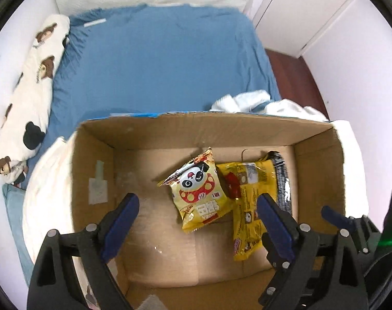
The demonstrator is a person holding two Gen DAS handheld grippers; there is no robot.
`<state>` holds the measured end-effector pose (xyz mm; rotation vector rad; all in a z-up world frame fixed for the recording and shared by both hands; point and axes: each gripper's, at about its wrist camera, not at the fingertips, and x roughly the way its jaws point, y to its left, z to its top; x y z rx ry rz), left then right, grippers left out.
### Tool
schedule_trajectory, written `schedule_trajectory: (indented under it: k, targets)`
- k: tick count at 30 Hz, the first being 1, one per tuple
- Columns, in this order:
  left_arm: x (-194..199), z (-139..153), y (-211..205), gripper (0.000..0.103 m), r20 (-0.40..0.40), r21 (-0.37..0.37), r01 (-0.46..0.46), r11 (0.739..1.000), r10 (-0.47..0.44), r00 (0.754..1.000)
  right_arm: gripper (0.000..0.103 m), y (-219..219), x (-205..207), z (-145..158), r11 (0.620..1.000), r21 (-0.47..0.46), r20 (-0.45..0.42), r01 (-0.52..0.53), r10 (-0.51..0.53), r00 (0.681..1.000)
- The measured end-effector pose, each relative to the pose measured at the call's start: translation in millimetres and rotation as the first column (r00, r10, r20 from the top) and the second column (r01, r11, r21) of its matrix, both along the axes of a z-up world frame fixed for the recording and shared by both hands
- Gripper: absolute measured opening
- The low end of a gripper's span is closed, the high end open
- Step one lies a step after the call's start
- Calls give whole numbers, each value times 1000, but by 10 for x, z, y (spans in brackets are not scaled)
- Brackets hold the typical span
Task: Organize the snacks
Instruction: 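Withdraw both tools from the box toward the snack pile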
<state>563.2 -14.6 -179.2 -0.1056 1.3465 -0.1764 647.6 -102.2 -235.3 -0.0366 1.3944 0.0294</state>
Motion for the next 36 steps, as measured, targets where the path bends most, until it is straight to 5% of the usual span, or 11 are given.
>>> schedule_trajectory:
  k: [11, 23, 30, 36]
  targets:
    - [-782, 657, 195, 93, 211, 69, -55, 996, 39, 977, 101, -38, -859, 587, 999, 31, 149, 36, -40, 988]
    - [-1861, 1032, 208, 93, 341, 79, -69, 994, 38, 939, 101, -148, -1973, 1187, 999, 35, 305, 21, -31, 952]
    - [-2588, 961, 237, 93, 325, 59, -65, 996, 42, 945, 101, -284, -2702, 1035, 996, 83, 281, 18, -40, 959]
    - [-3133, 590, 177, 93, 237, 86, -56, 995, 34, 971, 101, -519, -3328, 580, 988, 145, 163, 62, -85, 983]
